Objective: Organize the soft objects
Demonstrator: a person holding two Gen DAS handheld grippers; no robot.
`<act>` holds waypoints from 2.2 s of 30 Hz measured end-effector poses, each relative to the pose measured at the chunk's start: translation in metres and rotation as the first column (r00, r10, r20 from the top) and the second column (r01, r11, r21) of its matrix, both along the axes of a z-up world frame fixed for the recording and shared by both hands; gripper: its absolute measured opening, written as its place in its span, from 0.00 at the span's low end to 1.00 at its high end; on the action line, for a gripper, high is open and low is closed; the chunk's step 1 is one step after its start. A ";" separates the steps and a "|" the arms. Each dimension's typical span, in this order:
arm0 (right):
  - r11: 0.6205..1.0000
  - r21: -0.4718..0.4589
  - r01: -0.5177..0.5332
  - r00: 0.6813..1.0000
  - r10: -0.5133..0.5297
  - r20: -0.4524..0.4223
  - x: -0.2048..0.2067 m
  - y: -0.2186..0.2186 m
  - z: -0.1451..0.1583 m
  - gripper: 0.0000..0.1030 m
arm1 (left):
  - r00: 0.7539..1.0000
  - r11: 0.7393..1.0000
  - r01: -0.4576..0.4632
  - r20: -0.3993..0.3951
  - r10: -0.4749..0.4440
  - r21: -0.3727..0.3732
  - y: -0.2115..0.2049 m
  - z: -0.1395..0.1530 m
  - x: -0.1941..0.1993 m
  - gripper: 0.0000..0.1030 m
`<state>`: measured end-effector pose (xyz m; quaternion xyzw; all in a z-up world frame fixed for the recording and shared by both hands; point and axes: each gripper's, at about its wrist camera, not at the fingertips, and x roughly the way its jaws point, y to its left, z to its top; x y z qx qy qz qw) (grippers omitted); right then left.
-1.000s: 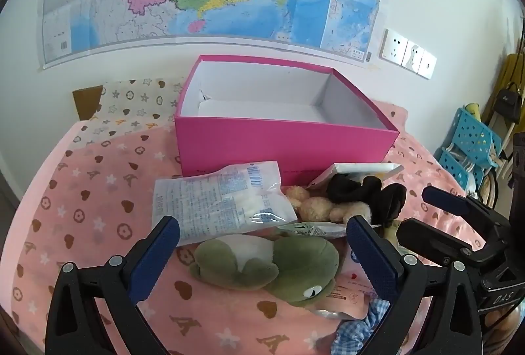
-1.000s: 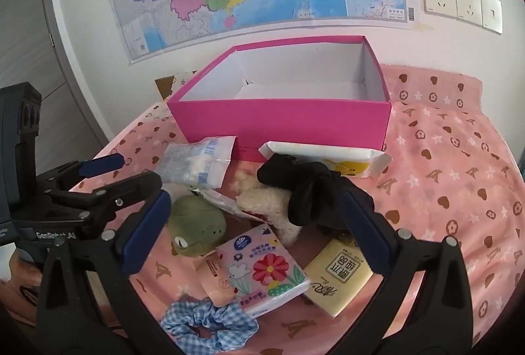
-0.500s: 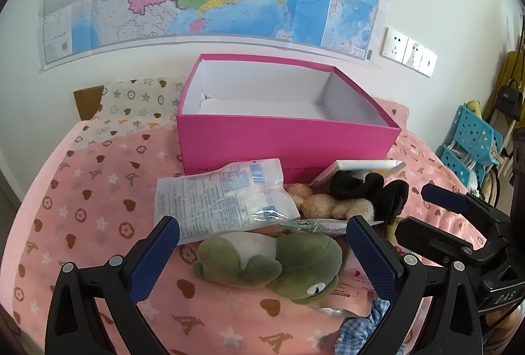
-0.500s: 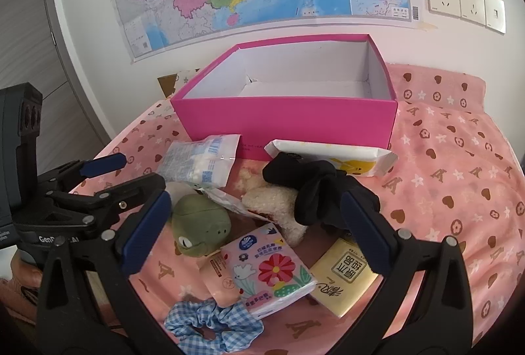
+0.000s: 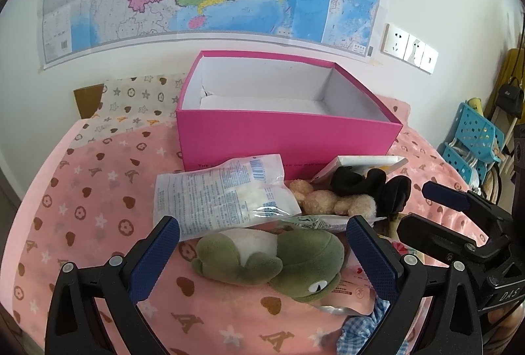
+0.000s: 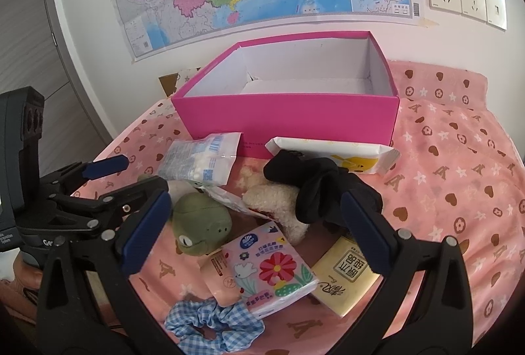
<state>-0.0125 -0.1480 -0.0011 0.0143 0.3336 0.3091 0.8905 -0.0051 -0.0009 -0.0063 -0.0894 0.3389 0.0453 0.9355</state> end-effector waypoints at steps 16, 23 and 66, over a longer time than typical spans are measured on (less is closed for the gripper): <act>1.000 0.008 -0.005 1.000 0.005 -0.009 0.000 0.001 0.000 1.00 | 1.000 1.000 0.003 0.000 -0.003 -0.001 0.001 -0.002 -0.002 1.00; 1.000 0.009 -0.005 1.000 0.005 -0.011 -0.001 0.000 0.000 1.00 | 1.000 1.000 0.003 0.000 -0.003 -0.001 0.000 -0.002 -0.002 1.00; 0.984 -0.003 -0.177 0.984 0.177 -0.036 0.001 0.022 0.008 0.76 | 0.997 0.995 0.031 -0.070 -0.038 -0.098 0.059 -0.029 -0.011 1.00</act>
